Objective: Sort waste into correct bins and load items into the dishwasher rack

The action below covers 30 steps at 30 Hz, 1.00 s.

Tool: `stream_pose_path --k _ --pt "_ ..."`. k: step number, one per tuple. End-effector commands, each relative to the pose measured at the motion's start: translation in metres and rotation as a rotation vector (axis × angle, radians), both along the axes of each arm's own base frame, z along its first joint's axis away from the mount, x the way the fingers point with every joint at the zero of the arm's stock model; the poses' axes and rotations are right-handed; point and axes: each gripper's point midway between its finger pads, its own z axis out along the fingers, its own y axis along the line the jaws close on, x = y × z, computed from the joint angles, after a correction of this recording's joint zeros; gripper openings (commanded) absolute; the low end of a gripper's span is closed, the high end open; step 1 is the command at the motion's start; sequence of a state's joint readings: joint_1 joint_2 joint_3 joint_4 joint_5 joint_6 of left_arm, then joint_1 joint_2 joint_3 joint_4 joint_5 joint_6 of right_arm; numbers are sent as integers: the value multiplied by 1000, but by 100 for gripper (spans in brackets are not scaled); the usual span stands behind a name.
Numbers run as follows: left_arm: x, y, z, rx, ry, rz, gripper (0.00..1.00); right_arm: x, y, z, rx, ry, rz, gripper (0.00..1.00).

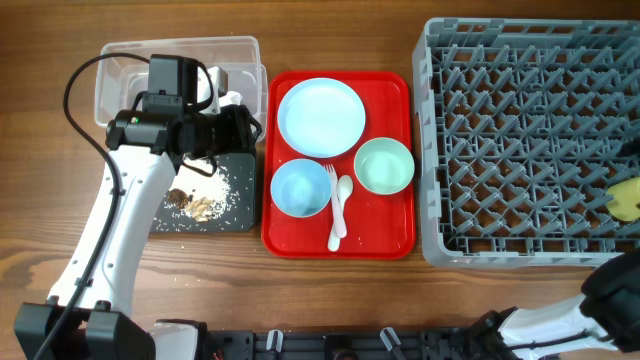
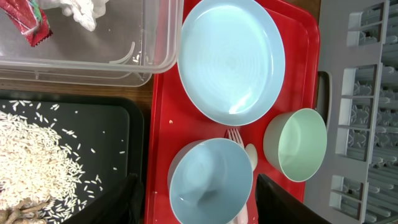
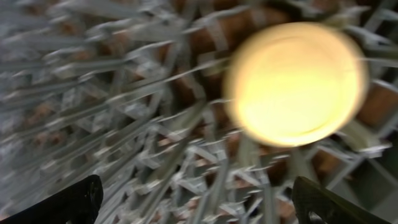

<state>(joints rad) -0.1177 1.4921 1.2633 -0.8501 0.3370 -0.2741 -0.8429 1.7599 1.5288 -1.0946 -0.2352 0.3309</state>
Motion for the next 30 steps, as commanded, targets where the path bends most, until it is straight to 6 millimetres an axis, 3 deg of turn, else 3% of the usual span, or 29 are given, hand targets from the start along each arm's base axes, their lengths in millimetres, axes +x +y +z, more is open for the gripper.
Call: stream_pose_path --k 1,4,7,9,12,15,21,30 --pt "0 0 6 11 -21 -11 60 43 56 75 -93 -249 309 97" --pt "0 0 6 11 -21 -10 64 67 124 102 -139 -340 594 97" --pt "0 0 5 11 -20 -10 65 79 191 105 -149 -357 847 96" --pt "0 0 5 11 -19 -10 65 84 249 100 -150 -368 1069 96" --pt "0 0 5 12 -19 -10 66 90 304 81 -206 -312 1283 96" --pt "0 0 5 12 -18 -10 67 93 342 61 -241 -265 1424 96" --pt "-1 0 5 12 -16 -11 68 99 387 7 -232 -141 1558 96" --pt "-1 0 5 12 -16 -10 68 97 386 -71 -154 86 1534 96"
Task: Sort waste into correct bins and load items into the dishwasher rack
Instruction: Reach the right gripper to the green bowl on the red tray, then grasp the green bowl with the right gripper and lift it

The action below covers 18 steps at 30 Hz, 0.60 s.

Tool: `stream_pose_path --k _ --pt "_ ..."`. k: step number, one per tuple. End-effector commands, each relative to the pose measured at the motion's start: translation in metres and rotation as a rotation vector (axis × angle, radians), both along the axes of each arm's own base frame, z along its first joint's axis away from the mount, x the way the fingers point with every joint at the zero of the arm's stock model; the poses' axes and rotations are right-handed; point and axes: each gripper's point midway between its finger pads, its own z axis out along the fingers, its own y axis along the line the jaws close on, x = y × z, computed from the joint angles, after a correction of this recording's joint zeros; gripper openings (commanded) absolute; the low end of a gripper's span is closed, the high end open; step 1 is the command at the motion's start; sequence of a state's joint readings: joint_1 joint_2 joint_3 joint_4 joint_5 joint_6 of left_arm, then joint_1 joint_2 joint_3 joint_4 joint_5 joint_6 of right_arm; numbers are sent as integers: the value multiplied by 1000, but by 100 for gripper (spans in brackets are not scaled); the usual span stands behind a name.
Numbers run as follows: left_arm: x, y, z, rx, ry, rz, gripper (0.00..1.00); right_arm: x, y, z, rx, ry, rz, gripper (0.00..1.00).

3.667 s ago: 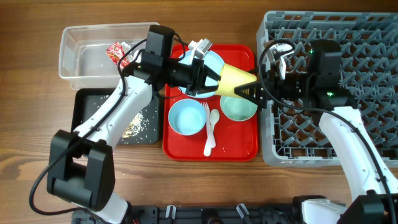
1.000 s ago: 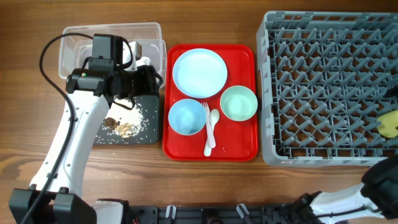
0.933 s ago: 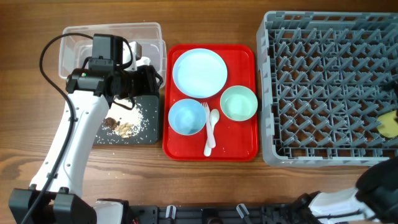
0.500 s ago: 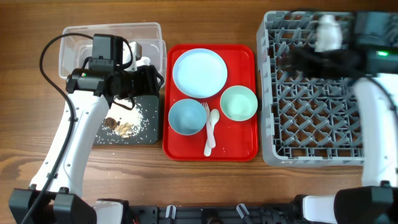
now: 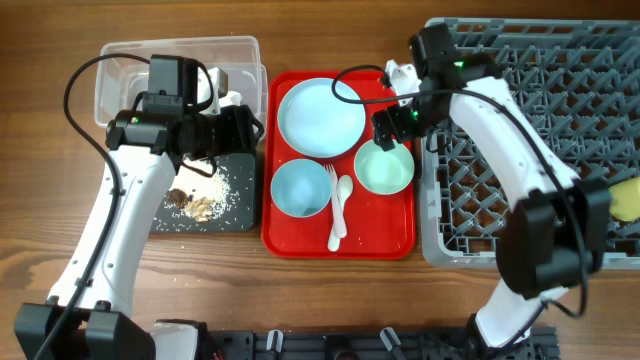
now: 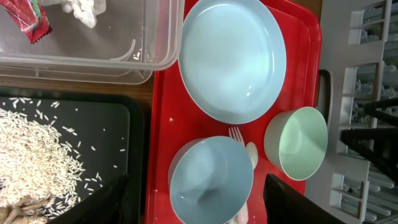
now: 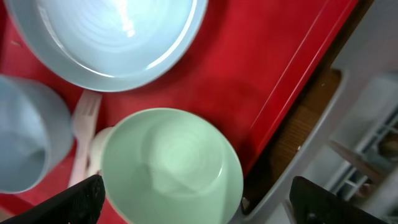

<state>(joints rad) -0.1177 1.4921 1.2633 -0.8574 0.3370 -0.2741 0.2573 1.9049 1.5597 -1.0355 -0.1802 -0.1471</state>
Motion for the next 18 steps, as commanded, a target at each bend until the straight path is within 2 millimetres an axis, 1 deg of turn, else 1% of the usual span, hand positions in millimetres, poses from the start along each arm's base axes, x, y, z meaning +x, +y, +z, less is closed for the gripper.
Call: stream_pose_path --k 1,4,10,13,18 --pt "1 0 6 11 -23 -10 68 -2 -4 -32 -42 81 -17 97" --pt "1 0 6 11 -23 -10 68 -9 -2 -51 -47 143 -11 96" --pt "1 0 6 12 -23 -10 68 -22 -3 -66 -66 211 -6 96" --pt "1 0 6 12 -23 -10 68 -28 -3 -69 -69 240 -12 95" --pt "1 0 6 12 -23 -10 68 -37 2 -67 -41 276 -2 88"
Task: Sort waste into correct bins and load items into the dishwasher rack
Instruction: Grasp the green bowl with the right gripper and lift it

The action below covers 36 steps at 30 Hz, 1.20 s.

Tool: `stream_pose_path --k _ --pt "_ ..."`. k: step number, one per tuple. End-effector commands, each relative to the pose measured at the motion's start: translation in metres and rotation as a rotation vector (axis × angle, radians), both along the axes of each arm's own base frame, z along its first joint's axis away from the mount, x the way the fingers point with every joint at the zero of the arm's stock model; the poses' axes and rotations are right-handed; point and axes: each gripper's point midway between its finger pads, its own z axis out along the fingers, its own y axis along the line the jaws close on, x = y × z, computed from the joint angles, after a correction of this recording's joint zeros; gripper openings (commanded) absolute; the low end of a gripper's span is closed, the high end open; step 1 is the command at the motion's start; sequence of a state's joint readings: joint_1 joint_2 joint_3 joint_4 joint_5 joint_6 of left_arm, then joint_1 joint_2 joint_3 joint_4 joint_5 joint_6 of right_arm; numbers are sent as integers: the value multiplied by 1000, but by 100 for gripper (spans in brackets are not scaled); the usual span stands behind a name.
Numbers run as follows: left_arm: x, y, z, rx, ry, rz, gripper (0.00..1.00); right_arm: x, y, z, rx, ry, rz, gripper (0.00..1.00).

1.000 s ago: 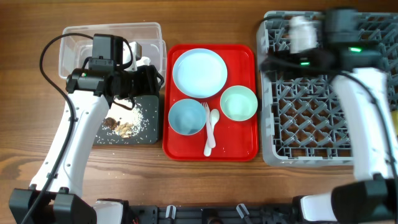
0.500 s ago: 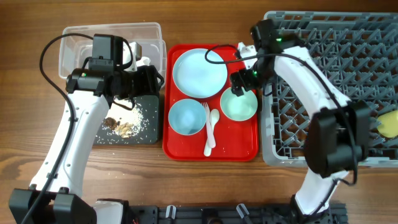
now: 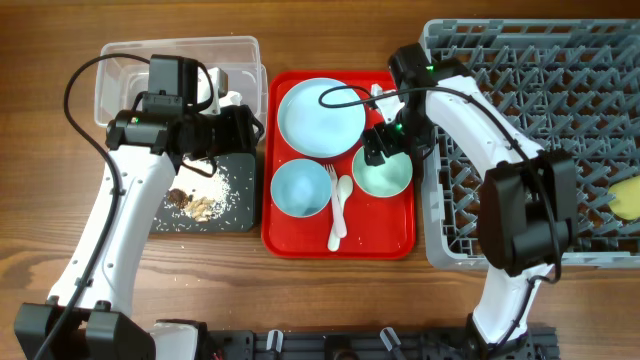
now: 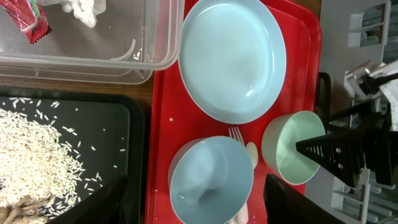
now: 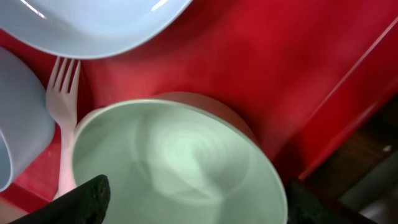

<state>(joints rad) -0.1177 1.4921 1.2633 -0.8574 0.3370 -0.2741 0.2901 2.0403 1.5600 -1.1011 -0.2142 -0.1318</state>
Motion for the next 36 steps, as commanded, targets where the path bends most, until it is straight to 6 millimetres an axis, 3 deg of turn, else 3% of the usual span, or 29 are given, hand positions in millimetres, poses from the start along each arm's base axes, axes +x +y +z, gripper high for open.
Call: stream_pose_path --k 1,5,10,16,22,25,29,32,36 --pt "1 0 6 12 -23 -10 68 -12 -11 -16 -25 78 -21 86" --pt "1 0 6 12 -23 -10 68 -22 -8 -14 -8 123 -23 65" --pt "1 0 6 11 -23 -11 68 -22 -9 -14 -14 133 -62 28" --pt "1 0 6 11 -23 -11 68 -23 -9 -14 -20 137 -75 19" --pt "1 0 6 12 -23 -10 68 -34 -13 -24 -31 168 -75 21" --pt "1 0 6 11 -23 -11 68 -36 -23 -30 -91 167 -87 4" --pt "1 0 6 11 -23 -11 68 -31 -26 -30 -111 150 -127 4" --pt "1 0 6 11 -23 -11 68 -26 -25 -23 -112 132 -132 4" --pt "1 0 6 11 -23 -10 68 -5 -33 11 -141 16 -176 4"
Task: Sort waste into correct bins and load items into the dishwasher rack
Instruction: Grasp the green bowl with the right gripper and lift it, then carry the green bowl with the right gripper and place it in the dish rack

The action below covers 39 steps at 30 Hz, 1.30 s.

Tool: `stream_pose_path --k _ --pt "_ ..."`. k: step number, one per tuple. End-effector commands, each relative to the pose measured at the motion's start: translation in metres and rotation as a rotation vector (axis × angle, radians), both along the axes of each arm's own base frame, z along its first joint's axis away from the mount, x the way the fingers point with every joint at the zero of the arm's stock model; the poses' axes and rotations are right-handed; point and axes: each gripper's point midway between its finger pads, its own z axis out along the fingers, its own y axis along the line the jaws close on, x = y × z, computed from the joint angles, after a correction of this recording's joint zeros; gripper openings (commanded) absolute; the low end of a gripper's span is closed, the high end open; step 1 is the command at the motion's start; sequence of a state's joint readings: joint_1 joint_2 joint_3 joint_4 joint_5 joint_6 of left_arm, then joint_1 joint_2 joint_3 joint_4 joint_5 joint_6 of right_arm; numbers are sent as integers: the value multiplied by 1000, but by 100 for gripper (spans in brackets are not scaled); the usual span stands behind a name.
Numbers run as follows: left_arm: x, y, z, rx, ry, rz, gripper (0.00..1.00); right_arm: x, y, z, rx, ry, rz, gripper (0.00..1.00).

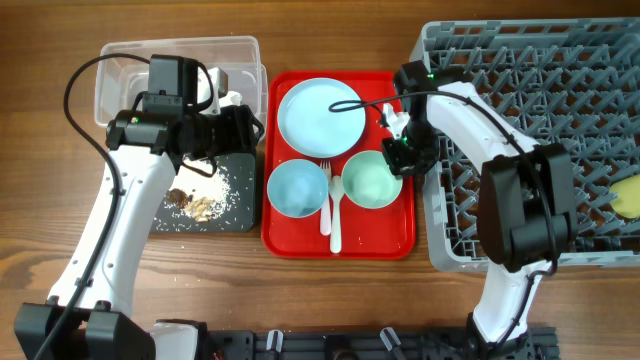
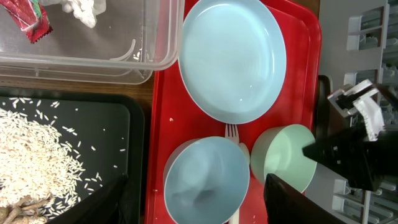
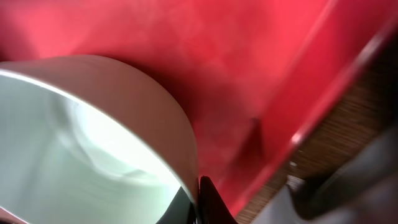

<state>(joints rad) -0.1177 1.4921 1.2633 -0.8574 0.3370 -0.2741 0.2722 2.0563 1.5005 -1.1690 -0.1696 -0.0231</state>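
On the red tray [image 1: 345, 245] stand a pale blue plate [image 1: 320, 115], a blue bowl [image 1: 297, 187] and a green bowl [image 1: 368, 182], with a white fork and spoon [image 1: 331, 215] between the two bowls. My right gripper [image 3: 198, 202] is shut on the green bowl's [image 3: 74, 143] right rim, one finger inside and one outside. In the overhead view the right gripper [image 1: 398, 158] sits by the tray's right edge. My left gripper [image 2: 196, 186] hangs open high over the blue bowl [image 2: 205, 186], holding nothing.
The grey dishwasher rack [image 1: 530, 120] fills the right side, with a yellow item [image 1: 626, 198] at its far right edge. A clear bin [image 1: 120, 60] with wrappers stands at the back left. In front of it a black tray [image 1: 225, 215] holds rice and scraps.
My right gripper was open around the green bowl's rim and is now shut on it. The bowl sits further left and nearer the front, and the cutlery and blue bowl sit slightly further left.
My right gripper was open over the rack by the yellow item. Then it was open above the green bowl on the tray, then lower, around the bowl's rim. Now it is shut on that rim, and the bowl has shifted left. The left arm stayed put.
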Motion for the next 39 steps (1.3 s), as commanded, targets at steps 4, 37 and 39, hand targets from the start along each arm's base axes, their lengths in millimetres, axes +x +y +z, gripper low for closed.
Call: stream_pose_path --k 4,37,39 --pt "1 0 6 11 -23 -10 68 53 -27 89 -79 -324 -140 4" --pt "1 0 6 11 -24 -10 70 96 -419 246 -1468 -843 -778 4" --pt "1 0 6 9 -22 -8 70 97 -431 236 -1508 -804 -757 4"
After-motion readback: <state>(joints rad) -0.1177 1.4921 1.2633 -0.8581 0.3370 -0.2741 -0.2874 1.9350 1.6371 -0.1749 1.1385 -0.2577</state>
